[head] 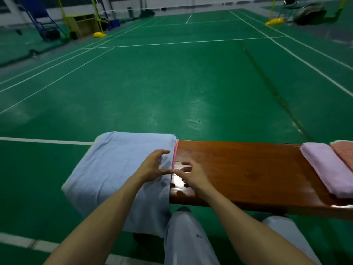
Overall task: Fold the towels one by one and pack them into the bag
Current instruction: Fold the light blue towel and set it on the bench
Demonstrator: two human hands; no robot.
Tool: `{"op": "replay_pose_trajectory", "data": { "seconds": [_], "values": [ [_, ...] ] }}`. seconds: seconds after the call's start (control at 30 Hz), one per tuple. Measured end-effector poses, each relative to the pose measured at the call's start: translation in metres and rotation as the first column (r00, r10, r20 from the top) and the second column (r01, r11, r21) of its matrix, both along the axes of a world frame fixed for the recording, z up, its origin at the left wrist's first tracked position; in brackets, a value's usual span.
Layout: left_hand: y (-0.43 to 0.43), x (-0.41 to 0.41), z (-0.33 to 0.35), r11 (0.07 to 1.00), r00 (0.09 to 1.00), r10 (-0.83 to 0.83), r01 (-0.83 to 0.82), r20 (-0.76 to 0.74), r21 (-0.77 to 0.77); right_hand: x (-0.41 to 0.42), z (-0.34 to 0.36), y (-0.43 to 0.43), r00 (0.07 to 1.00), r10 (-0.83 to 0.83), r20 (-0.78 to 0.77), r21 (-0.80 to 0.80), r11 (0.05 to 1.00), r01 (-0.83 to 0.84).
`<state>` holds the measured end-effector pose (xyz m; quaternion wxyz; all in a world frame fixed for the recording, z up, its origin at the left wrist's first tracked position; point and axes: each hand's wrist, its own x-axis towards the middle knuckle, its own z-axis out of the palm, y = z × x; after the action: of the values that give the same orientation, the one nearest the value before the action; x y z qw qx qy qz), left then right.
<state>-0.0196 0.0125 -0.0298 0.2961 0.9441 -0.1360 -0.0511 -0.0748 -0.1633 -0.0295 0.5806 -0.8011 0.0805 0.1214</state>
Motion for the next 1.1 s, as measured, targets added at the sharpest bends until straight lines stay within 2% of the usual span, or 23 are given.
{"op": "replay_pose_trajectory", "data": {
  "seconds": [0.23, 0.57, 0.93, 1.1],
  "values": [
    [0.015, 0.003, -0.009, 0.996, 0.999, -0.041, 0.038, 0.027, 0.075, 0.011, -0.01, 0.016, 0.999, 0.023, -0.04, -0.006, 1.0, -0.023],
    [0.02, 0.001, -0.01, 1.0, 0.999, -0.021, 0.021, 0.025, -0.008, 0.018, -0.004, 0.021, 0.993, 0.105, -0.061, -0.026, 0.994, -0.107],
    [0.02, 0.001, -0.011, 0.999, 1.0, -0.009, 0.009, -0.005, -0.039, 0.019, -0.003, 0.028, 0.992, 0.104, -0.076, 0.106, 0.99, -0.095],
    [0.022, 0.004, -0.011, 0.996, 1.0, 0.007, -0.009, -0.026, -0.088, 0.02, -0.008, 0.035, 0.994, 0.045, -0.097, 0.265, 0.964, -0.018]
  ]
}}
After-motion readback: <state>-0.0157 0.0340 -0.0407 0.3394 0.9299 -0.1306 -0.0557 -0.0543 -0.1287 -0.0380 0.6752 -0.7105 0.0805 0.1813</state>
